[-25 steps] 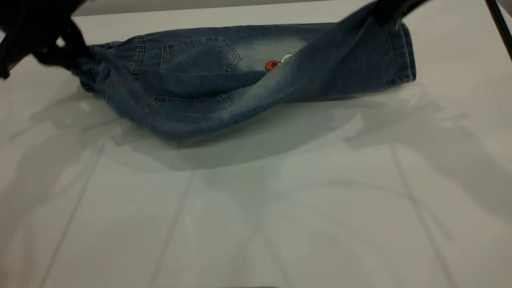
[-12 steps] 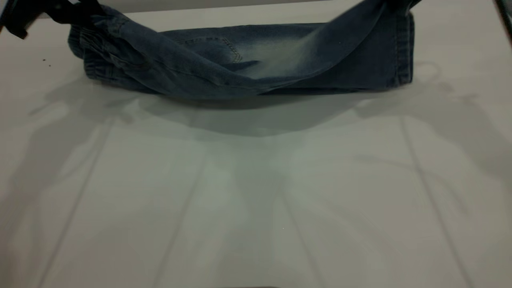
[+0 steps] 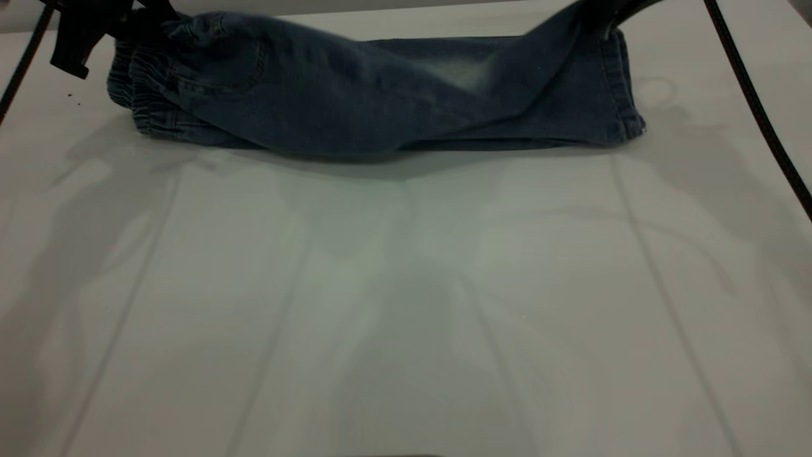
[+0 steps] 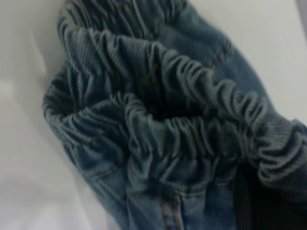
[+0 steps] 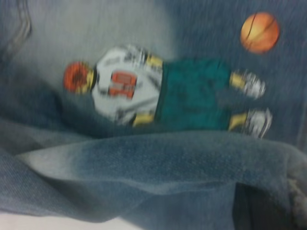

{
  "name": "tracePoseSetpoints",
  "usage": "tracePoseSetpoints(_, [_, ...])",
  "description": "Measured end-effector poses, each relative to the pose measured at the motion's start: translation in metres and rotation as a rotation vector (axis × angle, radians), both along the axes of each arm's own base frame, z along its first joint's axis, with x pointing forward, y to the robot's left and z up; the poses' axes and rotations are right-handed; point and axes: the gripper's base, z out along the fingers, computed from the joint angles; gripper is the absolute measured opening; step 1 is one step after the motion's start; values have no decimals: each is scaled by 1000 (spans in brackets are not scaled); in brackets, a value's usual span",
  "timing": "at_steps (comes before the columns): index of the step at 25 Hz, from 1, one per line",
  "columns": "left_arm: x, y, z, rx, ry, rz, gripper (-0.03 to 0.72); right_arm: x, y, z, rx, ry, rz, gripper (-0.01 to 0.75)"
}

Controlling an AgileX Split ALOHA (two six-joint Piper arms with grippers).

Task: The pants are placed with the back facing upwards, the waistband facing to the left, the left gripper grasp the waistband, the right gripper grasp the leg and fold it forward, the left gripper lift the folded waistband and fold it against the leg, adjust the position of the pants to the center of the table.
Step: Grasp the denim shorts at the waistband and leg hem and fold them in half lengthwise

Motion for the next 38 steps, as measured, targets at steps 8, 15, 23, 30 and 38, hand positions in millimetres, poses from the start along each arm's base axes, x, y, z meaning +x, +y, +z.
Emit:
tracePoseSetpoints(8, [10,12,6,39,-122,136,92,16,-2,2,24,-157,-94,35])
tracePoseSetpoints(15, [15,19,-16,91,-141,198,92,25,-5,-19,8,-205,-138,36])
tracePoseSetpoints(23, [18,25,-24,104,-193,286,93,29,-7,-39,-7,-217,-162,62])
tracePoseSetpoints(30, [22,26,-18,189,-265,222,127,29,-7,-45,-8,-198,-161,274])
tracePoseSetpoints(38, [26,16,-13,357,-331,-13,333,23,-5,-49,0,-124,-132,485])
